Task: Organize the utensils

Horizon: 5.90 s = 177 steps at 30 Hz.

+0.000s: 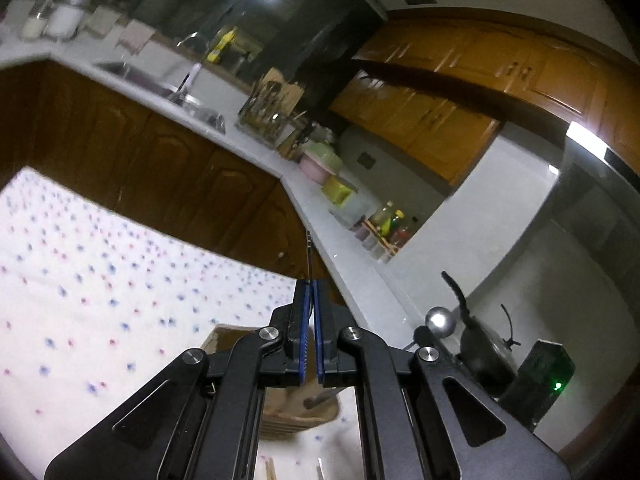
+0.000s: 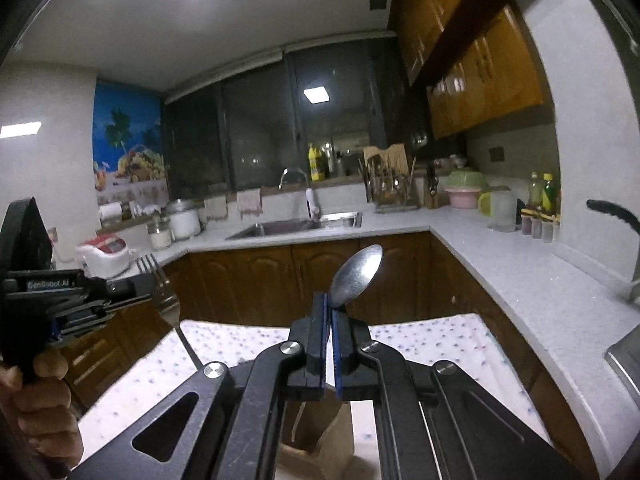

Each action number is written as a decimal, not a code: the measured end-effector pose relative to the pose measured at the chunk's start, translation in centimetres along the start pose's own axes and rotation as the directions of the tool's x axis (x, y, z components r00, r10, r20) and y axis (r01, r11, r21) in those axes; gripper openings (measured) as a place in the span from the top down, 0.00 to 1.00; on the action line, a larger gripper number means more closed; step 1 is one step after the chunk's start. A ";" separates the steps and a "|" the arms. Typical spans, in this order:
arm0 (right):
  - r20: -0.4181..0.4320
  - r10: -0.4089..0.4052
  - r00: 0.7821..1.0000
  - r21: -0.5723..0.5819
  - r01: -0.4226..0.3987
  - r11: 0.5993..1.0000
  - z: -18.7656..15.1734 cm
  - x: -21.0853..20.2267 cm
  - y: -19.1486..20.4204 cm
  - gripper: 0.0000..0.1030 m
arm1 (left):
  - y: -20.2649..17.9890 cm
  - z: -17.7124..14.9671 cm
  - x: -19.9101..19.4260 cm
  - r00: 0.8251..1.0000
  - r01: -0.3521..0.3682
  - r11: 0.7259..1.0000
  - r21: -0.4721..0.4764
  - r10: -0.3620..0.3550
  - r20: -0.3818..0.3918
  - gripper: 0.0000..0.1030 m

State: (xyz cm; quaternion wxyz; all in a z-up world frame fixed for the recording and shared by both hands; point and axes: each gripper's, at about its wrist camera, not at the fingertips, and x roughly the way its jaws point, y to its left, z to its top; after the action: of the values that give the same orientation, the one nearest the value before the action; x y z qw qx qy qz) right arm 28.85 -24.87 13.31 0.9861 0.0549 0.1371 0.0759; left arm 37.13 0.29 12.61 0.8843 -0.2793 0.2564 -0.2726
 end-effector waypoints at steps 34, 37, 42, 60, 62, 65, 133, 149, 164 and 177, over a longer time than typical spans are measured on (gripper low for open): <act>-0.186 0.062 0.981 0.080 -0.048 0.996 -4.9 4.1 -2.1 0.84 | 4.2 -3.5 2.1 0.990 -0.112 0.993 -0.026 0.109 -0.085 0.78; -0.164 0.065 0.984 0.122 -0.045 0.991 -4.6 2.9 -2.6 0.58 | 3.9 -3.8 0.3 0.991 -0.120 0.992 -0.035 0.118 -0.067 0.67; -0.125 0.072 0.990 0.193 -0.047 0.980 -4.5 0.0 -3.4 0.21 | 3.7 -5.3 -3.2 0.981 -0.190 0.981 -0.048 0.188 -0.037 0.29; -0.172 0.075 0.982 0.299 -0.020 0.954 -11.4 -11.1 -3.8 0.05 | 5.0 -16.3 -10.9 0.912 -0.397 0.917 -0.044 0.389 -0.130 0.23; -0.185 0.072 0.980 0.307 -0.012 0.952 -12.2 -11.9 -3.9 0.05 | 4.7 -16.9 -11.3 0.908 -0.404 0.914 -0.037 0.396 -0.137 0.23; -0.194 0.050 0.980 0.295 0.010 0.955 -13.4 -13.1 -3.7 0.05 | 4.3 -18.0 -12.0 0.904 -0.411 0.911 -0.027 0.404 -0.139 0.23; -0.591 0.036 0.806 0.060 0.000 0.998 -19.7 -3.0 0.8 0.96 | 4.8 -20.3 0.1 0.756 -0.416 0.869 0.268 0.495 -0.428 0.95; -0.373 0.147 0.916 0.178 -0.085 0.980 -11.3 -10.5 0.7 0.96 | -0.4 -14.9 -9.6 0.895 -0.326 0.929 0.177 0.364 -0.260 0.95; -0.257 0.170 0.951 0.201 -0.119 0.972 -7.8 -13.3 0.5 0.96 | -3.3 -12.6 -13.7 0.933 -0.291 0.937 0.195 0.323 -0.156 0.95; -0.214 0.170 0.962 0.196 -0.128 0.972 -6.3 -13.8 0.3 0.96 | -3.8 -11.4 -14.1 0.941 -0.293 0.936 0.193 0.319 -0.117 0.95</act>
State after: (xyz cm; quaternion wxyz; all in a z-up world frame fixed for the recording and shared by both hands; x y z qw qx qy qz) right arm 13.98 -26.31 10.96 0.9461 0.1448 0.2518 0.1434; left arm 18.76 2.37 11.15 0.9155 -0.1375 0.3365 -0.1724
